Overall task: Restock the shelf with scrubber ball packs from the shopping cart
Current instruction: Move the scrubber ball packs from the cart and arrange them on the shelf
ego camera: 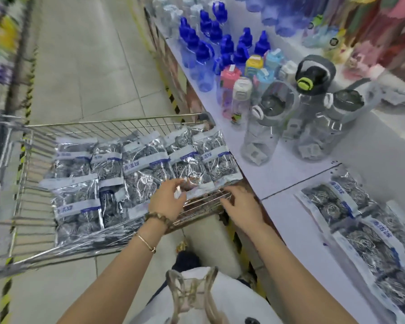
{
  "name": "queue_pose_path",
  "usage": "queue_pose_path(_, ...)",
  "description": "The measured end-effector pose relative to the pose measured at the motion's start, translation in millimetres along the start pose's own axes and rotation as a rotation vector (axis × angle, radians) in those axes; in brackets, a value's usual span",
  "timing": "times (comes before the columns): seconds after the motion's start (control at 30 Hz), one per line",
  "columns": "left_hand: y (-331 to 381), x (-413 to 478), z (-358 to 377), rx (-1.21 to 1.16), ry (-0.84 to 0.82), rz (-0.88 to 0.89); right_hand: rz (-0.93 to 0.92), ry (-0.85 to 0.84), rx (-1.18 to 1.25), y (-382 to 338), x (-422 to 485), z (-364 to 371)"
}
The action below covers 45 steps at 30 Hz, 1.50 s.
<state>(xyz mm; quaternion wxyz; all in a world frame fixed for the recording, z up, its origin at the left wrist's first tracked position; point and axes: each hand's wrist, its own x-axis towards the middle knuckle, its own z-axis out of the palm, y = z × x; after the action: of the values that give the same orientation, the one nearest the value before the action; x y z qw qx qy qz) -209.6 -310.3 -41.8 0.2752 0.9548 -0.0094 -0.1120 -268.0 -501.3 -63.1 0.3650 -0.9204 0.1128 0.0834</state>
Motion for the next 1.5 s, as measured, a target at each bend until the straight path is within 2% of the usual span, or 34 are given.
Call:
queue_pose_path(0.23,-101.5,41.1,-45.9,-0.035,-0.032,-0.158,-0.002,-0.151,-0.035,-74.5,51.5,69.7)
queue_pose_path(0.43,-175.5,65.2,-74.4,-0.025,-0.037,-0.297,-0.010,-0.248,-0.164,-116.9,92.9,119.3)
queue_pose_path(0.6,-230.7,59.2,-95.6,-0.054,0.016,-0.436,-0.030,-0.343,-0.213,-152.2,110.2,153.2)
queue_pose_path(0.73,-269.9,52.9,-112.4,-0.009,0.129,-0.556,-0.056,-0.399,-0.223,-173.8,121.0,179.4)
queue_pose_path(0.87,-304.2,48.6,-115.8,-0.181,0.201,-0.735,-0.061,-0.462,-0.253,-188.8,127.1,194.6)
queue_pose_path(0.93,-311.1,47.6,-111.9,-0.225,0.203,-0.785,-0.069,-0.485,-0.264,-193.4,131.6,197.1)
queue_pose_path(1.07,-301.3,49.3,-106.6,-0.039,0.162,-0.820,-0.094,-0.536,-0.282,-198.9,139.1,196.8)
queue_pose_path(1.2,-306.4,57.7,-110.1,-0.048,0.194,-0.911,-0.102,-0.561,-0.278,-202.8,142.4,193.0)
queue_pose_path(1.3,-303.6,60.6,-110.1,0.008,0.157,-0.857,-0.102,-0.566,-0.237,-200.6,143.0,188.5)
queue_pose_path(1.5,-268.1,57.1,-111.1,-0.247,0.246,-0.734,-0.084,-0.578,-0.229,-190.5,139.2,179.7)
